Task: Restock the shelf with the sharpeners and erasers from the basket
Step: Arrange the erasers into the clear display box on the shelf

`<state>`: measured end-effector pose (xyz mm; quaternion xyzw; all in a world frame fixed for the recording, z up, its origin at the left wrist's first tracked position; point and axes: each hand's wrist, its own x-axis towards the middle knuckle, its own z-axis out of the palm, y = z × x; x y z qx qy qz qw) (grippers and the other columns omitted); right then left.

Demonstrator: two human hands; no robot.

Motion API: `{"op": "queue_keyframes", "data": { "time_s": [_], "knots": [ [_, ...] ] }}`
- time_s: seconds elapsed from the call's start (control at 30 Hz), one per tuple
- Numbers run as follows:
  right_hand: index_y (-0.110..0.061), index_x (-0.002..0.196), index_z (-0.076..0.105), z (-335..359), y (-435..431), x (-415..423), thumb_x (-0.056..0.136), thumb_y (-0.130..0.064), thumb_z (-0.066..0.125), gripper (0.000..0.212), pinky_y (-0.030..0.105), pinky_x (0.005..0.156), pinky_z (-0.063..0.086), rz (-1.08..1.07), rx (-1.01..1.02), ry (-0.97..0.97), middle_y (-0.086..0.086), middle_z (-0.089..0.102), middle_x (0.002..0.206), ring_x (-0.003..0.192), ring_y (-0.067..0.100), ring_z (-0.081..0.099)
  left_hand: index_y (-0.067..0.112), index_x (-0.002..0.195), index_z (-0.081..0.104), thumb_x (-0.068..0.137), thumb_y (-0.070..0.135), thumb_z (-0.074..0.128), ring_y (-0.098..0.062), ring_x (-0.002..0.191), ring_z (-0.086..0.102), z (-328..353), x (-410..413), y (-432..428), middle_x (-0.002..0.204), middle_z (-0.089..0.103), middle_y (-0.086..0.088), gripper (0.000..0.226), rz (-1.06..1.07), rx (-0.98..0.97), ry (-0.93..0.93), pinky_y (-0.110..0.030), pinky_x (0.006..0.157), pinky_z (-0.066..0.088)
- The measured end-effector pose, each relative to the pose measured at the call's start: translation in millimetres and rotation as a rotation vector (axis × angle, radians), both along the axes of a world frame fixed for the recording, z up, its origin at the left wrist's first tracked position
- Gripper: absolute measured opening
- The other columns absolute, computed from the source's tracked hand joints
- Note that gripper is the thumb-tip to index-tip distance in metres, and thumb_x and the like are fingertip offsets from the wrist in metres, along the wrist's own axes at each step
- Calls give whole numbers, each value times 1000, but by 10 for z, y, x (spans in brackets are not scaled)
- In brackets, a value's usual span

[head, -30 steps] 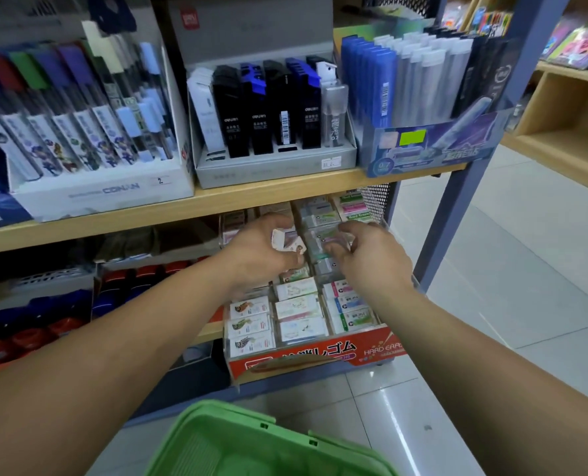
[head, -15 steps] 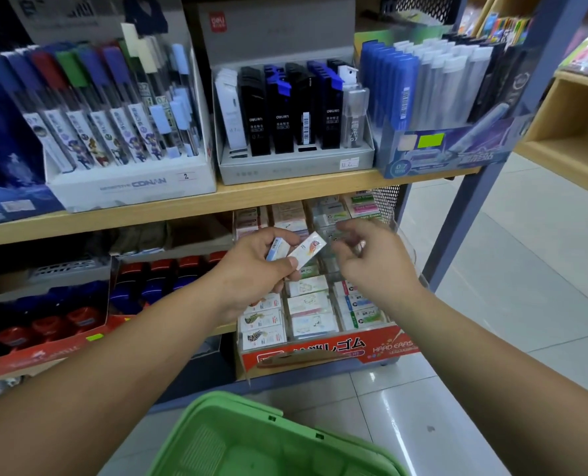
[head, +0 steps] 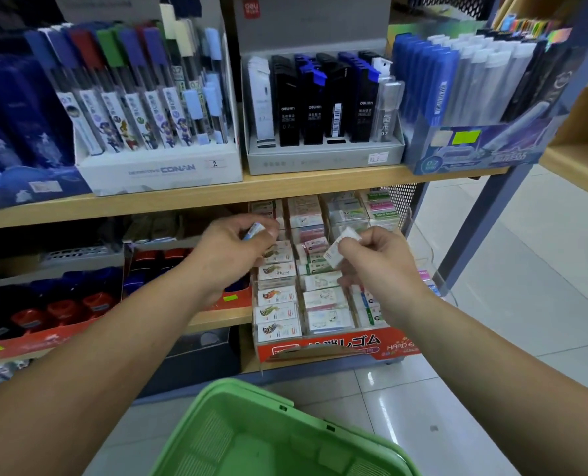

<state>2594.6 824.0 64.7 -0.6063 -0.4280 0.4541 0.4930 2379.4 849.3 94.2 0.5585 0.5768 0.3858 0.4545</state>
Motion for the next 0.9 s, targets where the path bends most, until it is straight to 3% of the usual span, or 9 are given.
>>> {"op": "queue_keyframes", "data": {
  "time_s": [0.1,0.2,0.3,0.5,0.77,0.9],
  "knots": [
    [-10,94,51,41,16,-66,95,-13,68,17,51,77,65,-6,-33,78,24,71,98,73,29,79,28,111,78,92,22,78,2,85,67,34,-121,54,106,73,11,20,53,-10,-5,-2,58,47],
    [-6,98,57,66,27,-163,98,-11,69,13,40,60,65,12,-1,68,21,70,96,71,31,78,23,107,79,87,14,81,-5,83,68,39,-178,87,97,79,5,22,74,-43,-62,-11,57,48],
    [-4,105,64,40,53,-233,97,-13,73,15,42,65,66,39,5,75,18,72,98,70,34,75,16,107,79,89,8,78,-12,76,67,15,-212,108,91,80,-3,20,72,-73,-101,-23,62,54],
    [-2,109,65,-15,75,-222,95,-8,76,18,46,71,66,54,-14,111,10,65,81,67,34,73,8,108,77,97,2,66,-17,78,72,-19,-276,161,96,79,-12,18,67,-138,-190,-23,69,58],
    [-8,117,68,1,90,-180,95,-8,76,24,33,52,57,18,-5,19,6,73,76,56,21,66,17,112,75,102,0,58,-12,70,73,-45,-275,124,95,77,-11,26,14,-113,-119,-28,66,60],
    [-12,111,72,95,146,-72,95,-5,74,18,39,70,66,-52,12,-105,6,76,89,69,24,73,14,105,75,98,0,63,-12,73,72,-48,-277,142,95,77,-11,20,46,-89,-85,-25,68,60]
  ]
}}
